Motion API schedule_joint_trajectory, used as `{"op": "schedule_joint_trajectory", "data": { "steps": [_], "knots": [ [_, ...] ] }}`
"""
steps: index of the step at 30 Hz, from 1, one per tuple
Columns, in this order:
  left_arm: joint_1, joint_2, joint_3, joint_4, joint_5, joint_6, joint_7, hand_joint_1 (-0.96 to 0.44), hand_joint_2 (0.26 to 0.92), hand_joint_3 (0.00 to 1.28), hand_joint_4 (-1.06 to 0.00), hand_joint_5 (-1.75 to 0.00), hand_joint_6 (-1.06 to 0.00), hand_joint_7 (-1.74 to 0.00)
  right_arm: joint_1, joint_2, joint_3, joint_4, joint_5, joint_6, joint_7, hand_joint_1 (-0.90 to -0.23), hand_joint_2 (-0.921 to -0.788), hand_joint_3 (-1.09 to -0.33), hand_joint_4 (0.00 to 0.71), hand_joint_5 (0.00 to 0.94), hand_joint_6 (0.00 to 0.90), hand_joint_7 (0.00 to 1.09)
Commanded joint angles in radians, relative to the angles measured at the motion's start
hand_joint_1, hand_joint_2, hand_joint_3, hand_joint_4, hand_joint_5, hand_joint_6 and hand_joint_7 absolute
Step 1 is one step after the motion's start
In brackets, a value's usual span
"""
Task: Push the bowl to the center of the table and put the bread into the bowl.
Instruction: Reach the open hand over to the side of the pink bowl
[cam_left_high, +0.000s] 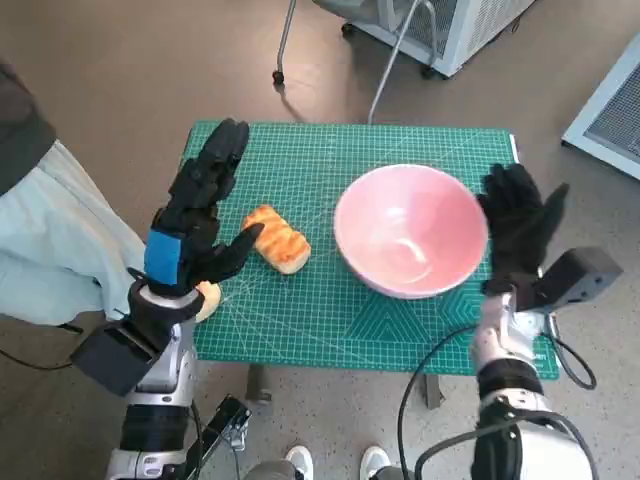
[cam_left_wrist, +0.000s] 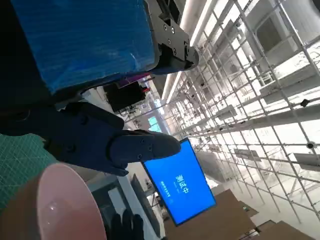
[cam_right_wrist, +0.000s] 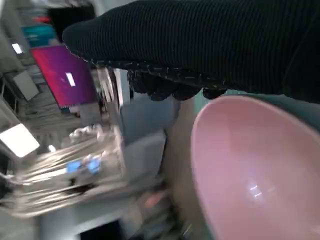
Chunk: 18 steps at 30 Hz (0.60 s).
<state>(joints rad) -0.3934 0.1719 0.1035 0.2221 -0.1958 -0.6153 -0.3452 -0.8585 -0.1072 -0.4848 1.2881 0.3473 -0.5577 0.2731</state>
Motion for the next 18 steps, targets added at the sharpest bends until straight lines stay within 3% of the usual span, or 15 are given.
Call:
{"op": "schedule_joint_trajectory", "data": {
  "steps": [1, 7, 18],
  "knots": [
    [0.015, 0.018, 0.008, -0.022, -0.01, -0.004, -0.009, -0.47, 0.921, 0.32, -0.24, 0.0, -0.35, -0.01, -0.027, 0.025, -0.008, 0.023, 0.001, 0.045, 0.001, -0.553, -0.921, -0.781, 0.3, 0.008, 0.161, 0.6],
    [0.029, 0.03, 0.015, -0.028, -0.009, -0.009, -0.013, -0.47, 0.921, 0.32, -0.24, 0.0, -0.35, -0.01, -0.057, 0.043, 0.005, 0.027, -0.021, 0.057, -0.027, -0.545, -0.921, -0.783, 0.315, 0.014, 0.167, 0.59],
    [0.049, 0.041, 0.024, -0.042, 0.0, 0.0, -0.006, -0.47, 0.921, 0.33, -0.24, 0.0, -0.35, -0.01, -0.1, 0.074, 0.001, 0.031, -0.026, 0.08, -0.037, -0.549, -0.921, -0.771, 0.33, 0.015, 0.2, 0.61]
  ]
}}
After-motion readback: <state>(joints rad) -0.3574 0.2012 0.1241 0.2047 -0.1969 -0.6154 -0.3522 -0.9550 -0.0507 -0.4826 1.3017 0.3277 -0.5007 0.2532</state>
